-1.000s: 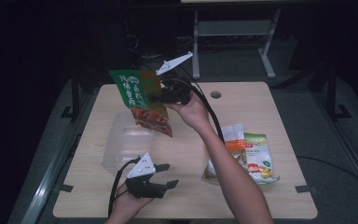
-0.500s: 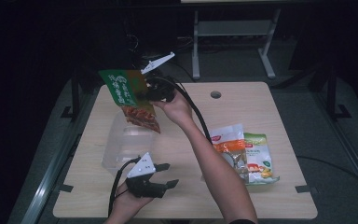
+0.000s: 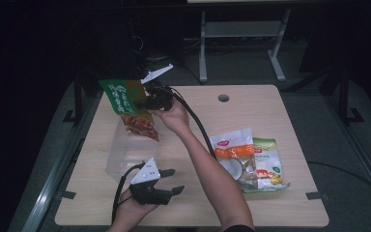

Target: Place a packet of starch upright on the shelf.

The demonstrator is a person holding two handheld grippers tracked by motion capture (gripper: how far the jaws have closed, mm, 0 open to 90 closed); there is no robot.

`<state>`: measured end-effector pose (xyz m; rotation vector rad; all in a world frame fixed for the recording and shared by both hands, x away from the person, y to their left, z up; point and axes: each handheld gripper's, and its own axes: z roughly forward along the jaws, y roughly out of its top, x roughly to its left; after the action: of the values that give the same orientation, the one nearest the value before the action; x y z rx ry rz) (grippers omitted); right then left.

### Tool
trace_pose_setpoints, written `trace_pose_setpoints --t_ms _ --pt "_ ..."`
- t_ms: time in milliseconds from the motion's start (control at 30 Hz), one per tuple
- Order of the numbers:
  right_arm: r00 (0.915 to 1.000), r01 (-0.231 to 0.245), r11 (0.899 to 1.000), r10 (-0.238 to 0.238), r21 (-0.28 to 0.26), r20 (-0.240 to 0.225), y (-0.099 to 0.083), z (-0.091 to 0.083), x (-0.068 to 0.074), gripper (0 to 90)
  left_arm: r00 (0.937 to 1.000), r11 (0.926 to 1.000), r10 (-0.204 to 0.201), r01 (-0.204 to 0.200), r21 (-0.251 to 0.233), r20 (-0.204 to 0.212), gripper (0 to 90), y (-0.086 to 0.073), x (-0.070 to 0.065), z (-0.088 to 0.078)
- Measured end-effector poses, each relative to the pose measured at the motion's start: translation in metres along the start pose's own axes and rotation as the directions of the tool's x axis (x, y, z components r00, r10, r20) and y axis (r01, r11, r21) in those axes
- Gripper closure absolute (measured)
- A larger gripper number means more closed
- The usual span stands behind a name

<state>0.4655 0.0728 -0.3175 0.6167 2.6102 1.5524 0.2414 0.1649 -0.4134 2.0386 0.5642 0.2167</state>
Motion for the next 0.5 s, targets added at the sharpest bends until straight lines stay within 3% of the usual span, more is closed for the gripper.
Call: trace_pose_setpoints --t_ms 200,500 --pt "0.9999 -0.017 1.0 0.017 0.012 -0.002 -0.013 0.01 -0.005 89.6 1.0 1.0 -0.009 0.009 -0.003 -0.001 37.2 0.0 -0.002 0.0" --pt "0.9993 -0.038 0.999 0.038 0.019 0.0 -0.024 0.009 -0.013 89.1 0.9999 0.9999 -0.012 0.012 -0.008 -0.003 37.2 0.0 -0.001 0.0"
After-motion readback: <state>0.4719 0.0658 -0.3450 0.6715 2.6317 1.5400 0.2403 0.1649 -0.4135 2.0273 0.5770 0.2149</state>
